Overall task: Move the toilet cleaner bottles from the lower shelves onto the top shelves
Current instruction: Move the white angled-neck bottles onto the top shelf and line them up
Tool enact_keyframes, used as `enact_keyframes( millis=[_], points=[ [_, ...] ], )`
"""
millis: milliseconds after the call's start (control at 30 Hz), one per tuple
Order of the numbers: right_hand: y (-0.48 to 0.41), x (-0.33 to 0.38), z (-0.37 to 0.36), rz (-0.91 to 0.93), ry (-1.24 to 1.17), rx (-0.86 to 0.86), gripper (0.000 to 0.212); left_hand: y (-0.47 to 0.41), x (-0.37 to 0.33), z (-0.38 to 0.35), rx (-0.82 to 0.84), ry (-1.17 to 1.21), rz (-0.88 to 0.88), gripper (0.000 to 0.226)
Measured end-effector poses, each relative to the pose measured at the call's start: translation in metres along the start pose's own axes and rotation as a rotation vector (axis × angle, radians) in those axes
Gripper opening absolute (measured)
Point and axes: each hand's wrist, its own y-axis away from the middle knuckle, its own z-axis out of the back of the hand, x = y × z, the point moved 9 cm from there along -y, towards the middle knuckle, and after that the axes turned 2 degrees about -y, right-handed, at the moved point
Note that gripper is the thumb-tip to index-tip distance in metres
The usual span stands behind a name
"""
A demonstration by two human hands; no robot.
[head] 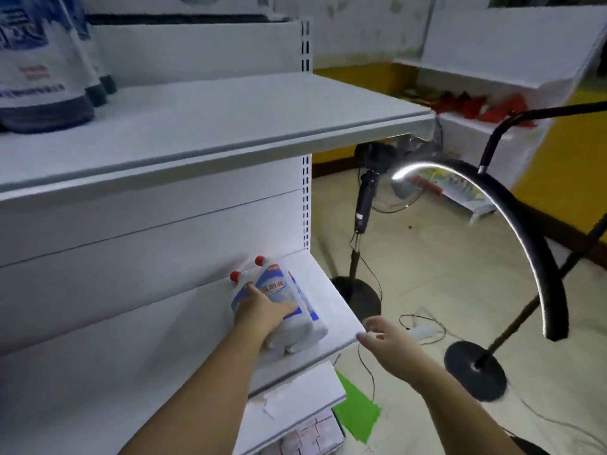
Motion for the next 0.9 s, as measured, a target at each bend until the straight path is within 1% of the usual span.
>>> enact_keyframes(
  millis=[33,67,133,200,267,333,367,433,467,500,567,633,667,700,800,833,900],
  points=[
    [-0.013,0.004,0.004,0.021,-0.013,0.02,0.04,-0.002,0.003,0.001,-0.005,0.122,0.046,0.122],
    [-0.025,0.006,0.008,0.029,-0.034,0.029,0.041,-0.006,0.005,0.0,-0.005,0.226,0.078,0.124],
    [-0.046,0.012,0.01,0.042,-0.058,0.039,0.042,-0.008,0.008,-0.004,0.031,0.357,0.139,0.112],
    [-0.06,0.02,-0.001,0.058,-0.063,0.073,0.042,-0.005,0.003,-0.008,0.044,0.372,0.167,0.1],
    [-0.068,0.026,-0.023,0.064,-0.072,0.154,0.043,-0.004,-0.001,-0.009,0.018,0.353,0.184,0.1],
    [-0.075,0.028,-0.047,0.048,-0.078,0.223,0.047,-0.008,0.002,-0.01,-0.015,0.392,0.202,0.102],
    [-0.077,0.028,-0.056,0.035,-0.087,0.238,0.049,-0.007,0.004,-0.01,-0.012,0.432,0.211,0.099],
    [-0.081,0.032,-0.065,0.035,-0.086,0.239,0.052,0.005,0.005,-0.009,-0.002,0.6,0.216,0.08],
    [-0.082,0.037,-0.068,0.044,-0.058,0.239,0.052,0.014,0.006,-0.008,0.006,0.685,0.223,0.068],
    [-0.082,0.042,-0.07,0.056,-0.025,0.243,0.053,0.021,0.011,-0.008,0.012,0.771,0.232,0.062],
    [-0.087,0.052,-0.078,0.068,0.012,0.263,0.059,0.035,0.025,-0.006,0.013,0.927,0.234,0.06],
    [-0.1,0.055,-0.092,0.043,0.014,0.29,0.07,0.048,0.035,-0.001,-0.008,1.046,0.208,0.049],
    [-0.108,0.054,-0.1,0.031,0.017,0.309,0.073,0.055,0.039,0.002,-0.027,1.092,0.191,0.043],
    [-0.114,0.054,-0.106,0.017,0.007,0.333,0.068,0.06,0.042,0.005,-0.043,1.135,0.172,0.04],
    [-0.108,0.064,-0.098,-0.041,-0.136,0.384,0.028,0.079,0.053,0.013,-0.071,1.203,0.146,0.046],
    [-0.109,0.063,-0.094,-0.049,-0.179,0.396,0.022,0.085,0.057,0.016,-0.077,1.213,0.14,0.051],
    [-0.114,0.057,-0.085,-0.056,-0.247,0.395,0.023,0.095,0.065,0.022,-0.086,1.224,0.128,0.057]
  ],
)
